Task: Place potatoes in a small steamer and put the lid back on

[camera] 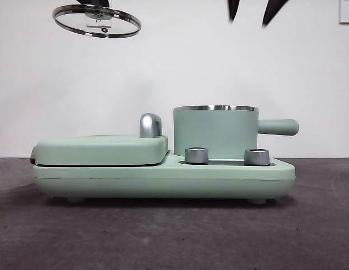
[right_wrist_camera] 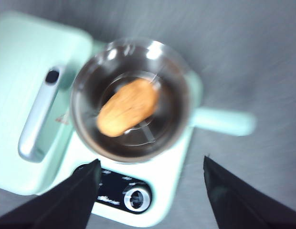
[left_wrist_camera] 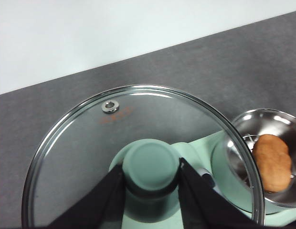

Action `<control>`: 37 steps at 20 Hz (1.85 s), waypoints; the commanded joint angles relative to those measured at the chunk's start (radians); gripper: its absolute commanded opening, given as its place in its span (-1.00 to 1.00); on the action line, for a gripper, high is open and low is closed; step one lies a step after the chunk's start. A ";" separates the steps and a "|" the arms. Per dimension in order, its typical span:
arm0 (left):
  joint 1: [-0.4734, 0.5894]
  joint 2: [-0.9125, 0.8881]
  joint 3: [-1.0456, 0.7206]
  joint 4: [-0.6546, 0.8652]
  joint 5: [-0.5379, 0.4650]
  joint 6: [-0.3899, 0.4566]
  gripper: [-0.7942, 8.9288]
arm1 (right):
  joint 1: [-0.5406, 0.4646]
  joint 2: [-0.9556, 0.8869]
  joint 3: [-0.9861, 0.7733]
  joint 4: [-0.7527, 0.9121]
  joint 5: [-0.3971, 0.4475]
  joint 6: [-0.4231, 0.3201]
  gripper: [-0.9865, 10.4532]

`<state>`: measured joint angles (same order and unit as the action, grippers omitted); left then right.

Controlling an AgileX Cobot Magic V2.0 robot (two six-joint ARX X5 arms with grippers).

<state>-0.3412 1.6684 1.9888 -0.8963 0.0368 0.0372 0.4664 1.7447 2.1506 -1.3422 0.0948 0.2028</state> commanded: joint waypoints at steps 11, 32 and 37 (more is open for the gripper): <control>-0.159 0.016 0.032 0.028 0.008 -0.010 -0.82 | 0.088 -0.735 -0.489 -0.070 0.014 -0.047 -0.27; -0.369 0.402 0.032 0.338 -0.066 -0.076 -0.82 | 0.088 -1.213 -0.961 0.107 -0.045 0.025 -0.27; -0.369 0.407 0.032 0.340 -0.067 -0.077 -0.82 | 0.088 -1.213 -0.961 0.108 -0.044 0.028 -0.27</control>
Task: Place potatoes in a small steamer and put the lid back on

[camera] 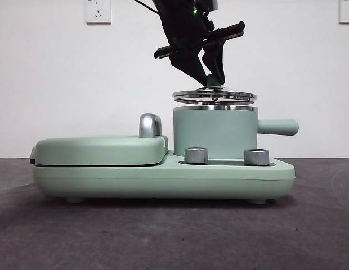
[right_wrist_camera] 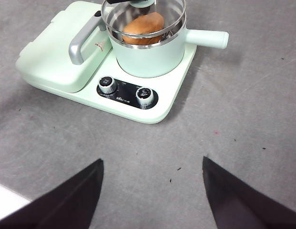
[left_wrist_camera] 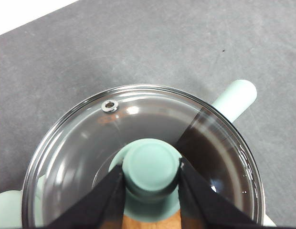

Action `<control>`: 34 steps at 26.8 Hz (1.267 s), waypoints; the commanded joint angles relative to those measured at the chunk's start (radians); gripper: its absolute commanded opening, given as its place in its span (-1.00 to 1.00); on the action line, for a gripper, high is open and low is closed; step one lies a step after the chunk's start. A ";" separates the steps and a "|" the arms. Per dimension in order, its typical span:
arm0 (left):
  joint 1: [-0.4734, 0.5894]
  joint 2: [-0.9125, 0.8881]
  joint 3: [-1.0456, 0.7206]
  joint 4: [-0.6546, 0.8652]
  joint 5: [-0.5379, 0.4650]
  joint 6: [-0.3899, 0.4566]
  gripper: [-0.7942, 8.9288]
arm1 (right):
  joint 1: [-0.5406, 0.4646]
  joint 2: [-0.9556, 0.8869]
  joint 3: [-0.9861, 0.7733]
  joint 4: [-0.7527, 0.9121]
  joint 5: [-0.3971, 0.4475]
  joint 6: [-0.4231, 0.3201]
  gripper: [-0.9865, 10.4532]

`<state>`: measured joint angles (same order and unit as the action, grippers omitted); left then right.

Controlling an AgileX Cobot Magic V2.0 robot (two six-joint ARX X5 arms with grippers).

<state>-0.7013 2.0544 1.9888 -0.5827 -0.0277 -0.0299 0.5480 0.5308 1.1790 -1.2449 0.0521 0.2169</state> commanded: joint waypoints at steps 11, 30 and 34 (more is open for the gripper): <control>-0.009 0.050 0.032 0.012 -0.002 -0.010 -0.82 | 0.006 0.001 0.011 0.011 -0.002 0.050 -0.27; -0.010 0.048 0.032 0.031 0.011 -0.012 -0.82 | 0.006 0.001 0.011 0.011 -0.002 0.064 -0.27; -0.010 0.039 0.032 0.031 0.011 -0.011 -0.82 | 0.006 0.001 0.011 0.011 -0.001 0.064 -0.27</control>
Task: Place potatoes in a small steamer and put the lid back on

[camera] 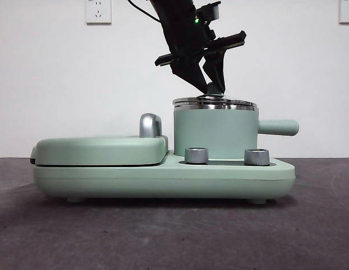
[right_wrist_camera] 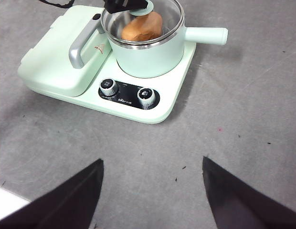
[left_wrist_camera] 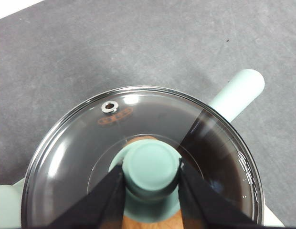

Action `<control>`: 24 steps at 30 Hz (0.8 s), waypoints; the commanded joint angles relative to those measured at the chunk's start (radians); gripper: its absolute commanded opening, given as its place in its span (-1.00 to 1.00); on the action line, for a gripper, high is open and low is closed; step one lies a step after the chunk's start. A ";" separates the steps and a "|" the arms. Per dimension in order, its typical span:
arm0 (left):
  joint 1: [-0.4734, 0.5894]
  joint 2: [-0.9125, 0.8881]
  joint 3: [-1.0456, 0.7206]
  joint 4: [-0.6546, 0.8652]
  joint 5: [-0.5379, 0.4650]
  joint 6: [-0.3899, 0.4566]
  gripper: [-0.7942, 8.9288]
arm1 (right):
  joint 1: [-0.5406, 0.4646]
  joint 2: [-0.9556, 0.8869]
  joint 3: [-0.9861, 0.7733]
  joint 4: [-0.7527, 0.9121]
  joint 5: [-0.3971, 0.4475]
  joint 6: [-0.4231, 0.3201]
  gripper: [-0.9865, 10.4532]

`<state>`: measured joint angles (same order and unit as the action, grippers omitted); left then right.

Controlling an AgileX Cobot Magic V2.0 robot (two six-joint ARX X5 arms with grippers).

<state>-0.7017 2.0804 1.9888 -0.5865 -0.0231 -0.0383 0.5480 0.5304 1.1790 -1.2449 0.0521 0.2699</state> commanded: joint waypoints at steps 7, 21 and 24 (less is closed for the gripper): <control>-0.009 -0.025 0.032 0.047 0.006 0.000 -0.82 | 0.006 0.002 0.011 0.018 -0.001 0.015 -0.27; -0.009 -0.025 0.032 0.034 0.008 0.000 -0.82 | 0.006 0.002 0.011 0.033 -0.001 0.018 -0.27; -0.009 -0.012 0.032 0.032 0.008 -0.001 -0.82 | 0.006 0.002 0.011 0.032 -0.002 0.018 -0.27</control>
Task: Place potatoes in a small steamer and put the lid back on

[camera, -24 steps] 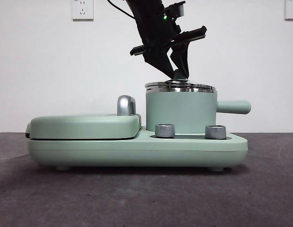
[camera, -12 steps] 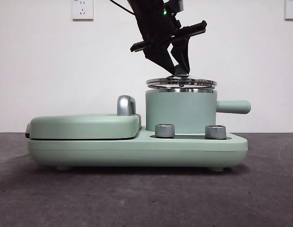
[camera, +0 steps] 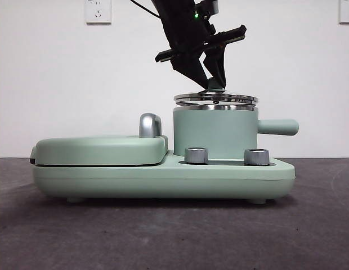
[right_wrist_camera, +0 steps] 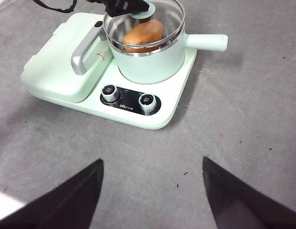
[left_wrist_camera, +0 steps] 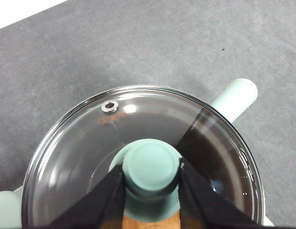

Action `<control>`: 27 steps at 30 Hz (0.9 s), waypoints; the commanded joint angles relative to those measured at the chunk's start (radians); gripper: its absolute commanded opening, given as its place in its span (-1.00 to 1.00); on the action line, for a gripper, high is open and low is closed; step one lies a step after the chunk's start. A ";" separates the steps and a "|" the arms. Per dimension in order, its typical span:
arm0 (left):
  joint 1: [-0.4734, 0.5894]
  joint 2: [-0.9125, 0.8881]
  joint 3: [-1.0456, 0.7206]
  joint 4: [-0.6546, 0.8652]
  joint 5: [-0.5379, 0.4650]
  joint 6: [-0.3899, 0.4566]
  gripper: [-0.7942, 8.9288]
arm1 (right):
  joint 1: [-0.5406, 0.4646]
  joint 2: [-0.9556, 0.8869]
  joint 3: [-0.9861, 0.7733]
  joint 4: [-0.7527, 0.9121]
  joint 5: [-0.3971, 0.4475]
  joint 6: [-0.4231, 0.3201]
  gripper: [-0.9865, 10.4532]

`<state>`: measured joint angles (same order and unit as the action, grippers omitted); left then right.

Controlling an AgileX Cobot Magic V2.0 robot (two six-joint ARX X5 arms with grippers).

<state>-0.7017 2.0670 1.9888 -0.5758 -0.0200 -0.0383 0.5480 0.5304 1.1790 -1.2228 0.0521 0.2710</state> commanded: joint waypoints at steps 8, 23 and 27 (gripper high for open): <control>-0.006 0.020 0.032 0.021 0.053 -0.045 -0.82 | 0.006 0.002 0.011 0.011 -0.002 0.016 -0.27; -0.003 0.036 0.032 0.023 -0.011 -0.032 -0.82 | 0.006 0.002 0.011 0.011 0.000 0.014 -0.27; -0.004 0.045 0.032 0.023 -0.010 -0.033 -0.82 | 0.006 0.002 0.011 0.011 0.000 0.014 -0.27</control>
<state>-0.7006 2.0830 1.9888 -0.5793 -0.0269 -0.0711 0.5480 0.5304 1.1790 -1.2228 0.0528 0.2710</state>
